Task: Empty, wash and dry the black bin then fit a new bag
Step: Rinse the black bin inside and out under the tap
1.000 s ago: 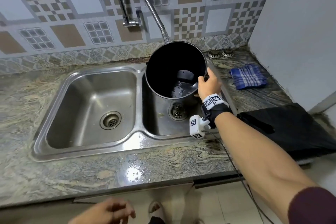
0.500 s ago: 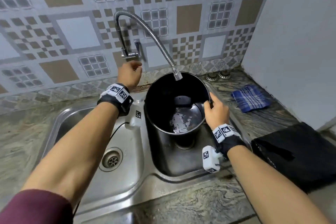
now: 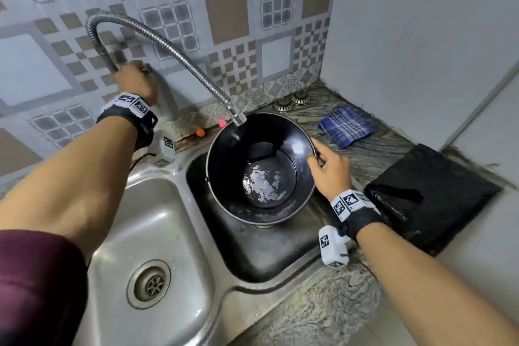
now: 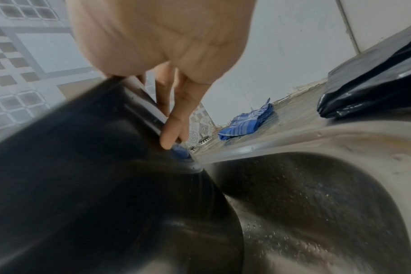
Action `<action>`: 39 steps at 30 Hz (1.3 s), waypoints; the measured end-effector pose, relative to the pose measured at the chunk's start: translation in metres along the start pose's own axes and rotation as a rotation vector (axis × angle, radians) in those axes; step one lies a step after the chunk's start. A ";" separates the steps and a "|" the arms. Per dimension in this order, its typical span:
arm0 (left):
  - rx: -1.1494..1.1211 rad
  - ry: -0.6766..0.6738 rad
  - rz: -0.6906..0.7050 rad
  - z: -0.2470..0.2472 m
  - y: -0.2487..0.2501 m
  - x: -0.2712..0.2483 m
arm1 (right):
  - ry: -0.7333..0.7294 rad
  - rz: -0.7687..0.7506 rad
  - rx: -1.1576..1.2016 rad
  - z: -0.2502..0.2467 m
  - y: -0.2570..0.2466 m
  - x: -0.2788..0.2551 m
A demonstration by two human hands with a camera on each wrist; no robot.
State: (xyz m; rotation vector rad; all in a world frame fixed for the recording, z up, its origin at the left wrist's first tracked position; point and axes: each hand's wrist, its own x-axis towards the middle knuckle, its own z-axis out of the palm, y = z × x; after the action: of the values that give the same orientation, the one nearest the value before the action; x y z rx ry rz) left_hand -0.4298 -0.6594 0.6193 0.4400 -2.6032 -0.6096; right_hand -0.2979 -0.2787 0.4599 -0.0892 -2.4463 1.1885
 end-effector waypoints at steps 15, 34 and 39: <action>-0.265 0.192 -0.209 0.007 -0.003 0.000 | -0.067 0.064 0.056 0.007 -0.003 -0.003; -0.299 0.240 -0.244 0.008 0.005 0.000 | -0.061 0.061 0.040 0.008 0.003 0.004; -0.312 0.241 -0.257 0.010 0.005 0.006 | -0.067 0.064 0.028 0.009 0.006 0.004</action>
State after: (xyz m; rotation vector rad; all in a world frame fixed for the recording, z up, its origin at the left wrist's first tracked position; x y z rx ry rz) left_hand -0.4404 -0.6541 0.6149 0.7028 -2.1921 -0.9662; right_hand -0.3063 -0.2808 0.4516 -0.1222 -2.5009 1.2727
